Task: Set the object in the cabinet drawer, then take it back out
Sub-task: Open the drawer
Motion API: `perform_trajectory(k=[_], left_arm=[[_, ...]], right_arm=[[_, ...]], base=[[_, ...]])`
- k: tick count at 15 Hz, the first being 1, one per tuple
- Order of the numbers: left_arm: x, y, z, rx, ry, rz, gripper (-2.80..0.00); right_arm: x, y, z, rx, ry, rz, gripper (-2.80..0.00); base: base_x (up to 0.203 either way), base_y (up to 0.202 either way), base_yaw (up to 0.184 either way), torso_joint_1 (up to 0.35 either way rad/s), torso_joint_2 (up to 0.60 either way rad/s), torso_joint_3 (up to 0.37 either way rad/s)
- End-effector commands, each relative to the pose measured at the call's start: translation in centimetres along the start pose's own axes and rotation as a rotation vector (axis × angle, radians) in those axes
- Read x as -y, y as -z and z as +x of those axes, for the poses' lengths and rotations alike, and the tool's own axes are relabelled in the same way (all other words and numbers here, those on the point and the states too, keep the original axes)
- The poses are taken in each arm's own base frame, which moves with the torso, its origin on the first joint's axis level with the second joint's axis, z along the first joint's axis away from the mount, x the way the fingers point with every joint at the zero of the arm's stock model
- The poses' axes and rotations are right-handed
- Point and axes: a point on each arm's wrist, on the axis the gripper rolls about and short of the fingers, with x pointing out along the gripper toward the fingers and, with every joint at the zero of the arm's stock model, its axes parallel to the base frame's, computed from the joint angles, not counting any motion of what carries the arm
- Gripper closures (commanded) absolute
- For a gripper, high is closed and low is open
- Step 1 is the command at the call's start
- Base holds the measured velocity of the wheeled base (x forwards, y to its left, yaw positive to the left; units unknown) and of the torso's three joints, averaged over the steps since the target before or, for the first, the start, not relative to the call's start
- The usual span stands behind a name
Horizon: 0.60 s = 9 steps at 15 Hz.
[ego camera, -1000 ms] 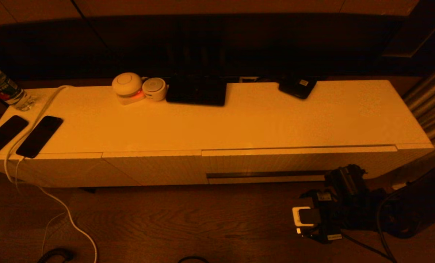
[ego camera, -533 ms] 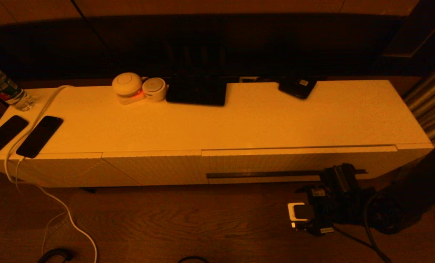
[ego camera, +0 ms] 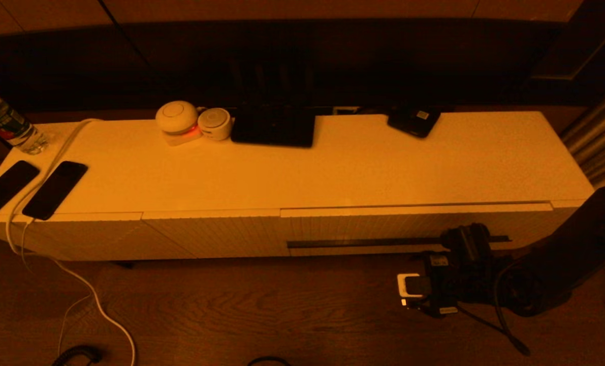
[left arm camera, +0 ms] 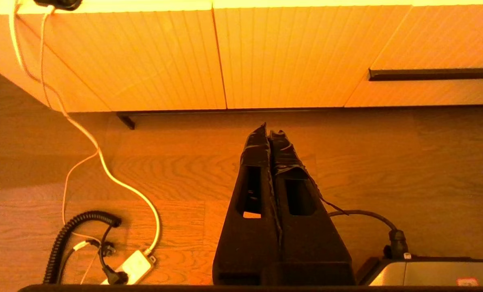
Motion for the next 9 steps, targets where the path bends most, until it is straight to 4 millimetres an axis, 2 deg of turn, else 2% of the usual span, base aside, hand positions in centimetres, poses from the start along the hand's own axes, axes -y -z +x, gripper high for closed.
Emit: perform_trajectory(k=[1, 9], left_arm=[[0.0, 0.0, 0.0, 0.0, 0.0, 0.0, 0.0], [0.0, 0.0, 0.0, 0.0, 0.0, 0.0, 0.0]], right_arm=[[0.2, 0.1, 0.3, -0.001, 0.007, -0.004, -2.8], [1.0, 0.4, 2.2, 0.003, 0.06, -0.002, -2.8]], base=[[0.0, 0.0, 0.0, 0.0, 0.0, 0.0], [0.0, 0.0, 0.0, 0.0, 0.0, 0.0]])
